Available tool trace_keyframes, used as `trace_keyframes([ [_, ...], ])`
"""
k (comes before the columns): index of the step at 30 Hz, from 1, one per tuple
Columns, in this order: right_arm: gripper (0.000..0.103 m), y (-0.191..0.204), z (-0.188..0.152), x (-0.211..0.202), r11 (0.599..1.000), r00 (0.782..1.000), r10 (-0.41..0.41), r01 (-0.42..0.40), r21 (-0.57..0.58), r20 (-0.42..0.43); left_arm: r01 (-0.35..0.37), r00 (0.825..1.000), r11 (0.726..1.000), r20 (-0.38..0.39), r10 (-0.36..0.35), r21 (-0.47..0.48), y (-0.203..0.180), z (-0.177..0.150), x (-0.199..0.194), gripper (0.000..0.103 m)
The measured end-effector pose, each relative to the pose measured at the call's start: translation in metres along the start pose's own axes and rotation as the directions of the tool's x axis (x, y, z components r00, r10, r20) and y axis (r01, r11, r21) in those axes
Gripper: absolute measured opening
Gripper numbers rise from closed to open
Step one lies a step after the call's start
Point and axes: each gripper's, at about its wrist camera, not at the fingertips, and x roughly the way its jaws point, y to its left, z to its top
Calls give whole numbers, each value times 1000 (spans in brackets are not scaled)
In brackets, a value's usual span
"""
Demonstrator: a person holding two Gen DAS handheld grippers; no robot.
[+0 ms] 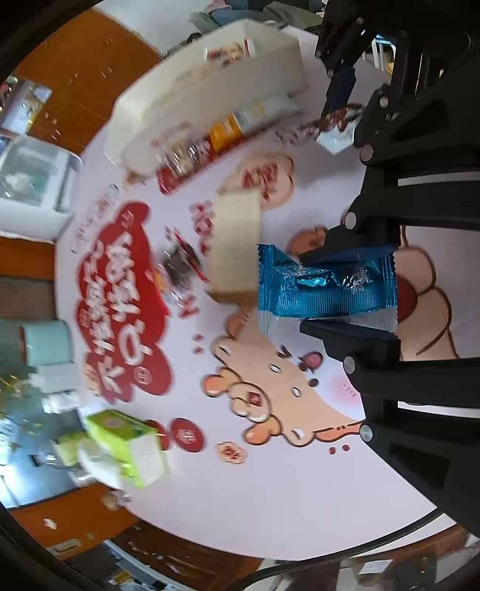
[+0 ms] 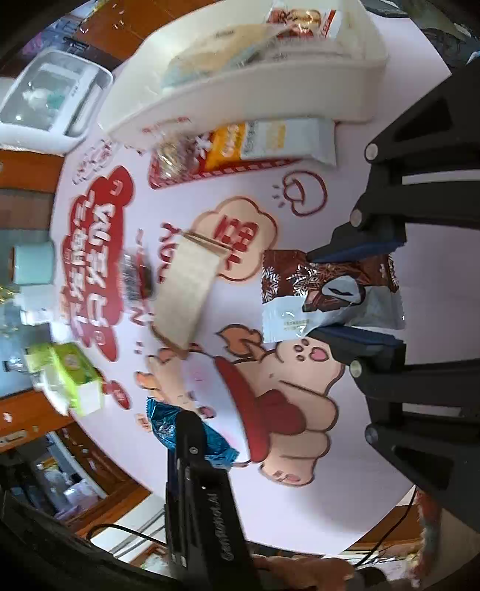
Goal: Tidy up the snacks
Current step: 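Grasp the blue-wrapped snack with left gripper while right grasps brown chocolate packet, then carry both snacks into the white tray and open both grippers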
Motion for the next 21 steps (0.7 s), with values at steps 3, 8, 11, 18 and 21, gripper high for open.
trace_keyframes([
  [3, 33, -5, 5, -24, 1000, 998, -1, 1, 12, 55, 19, 999, 1000, 43, -20, 16, -17, 8, -24, 28],
  [8, 33, -23, 10, -68, 999, 988, -13, 8, 33, 155, 41, 992, 998, 116, -47, 55, -52, 21, -60, 28],
  [11, 33, -42, 12, -93, 999, 979, -23, 13, 50, 204, 50, 988, 996, 143, -61, 78, -78, 28, -76, 28],
  [18, 33, -108, 12, -143, 992, 956, -41, 3, 130, 290, 58, 979, 991, 185, -79, 119, -145, 45, -97, 28],
  [21, 33, -136, 12, -155, 989, 949, -57, 11, 149, 309, 60, 977, 990, 195, -84, 126, -175, 57, -99, 28],
])
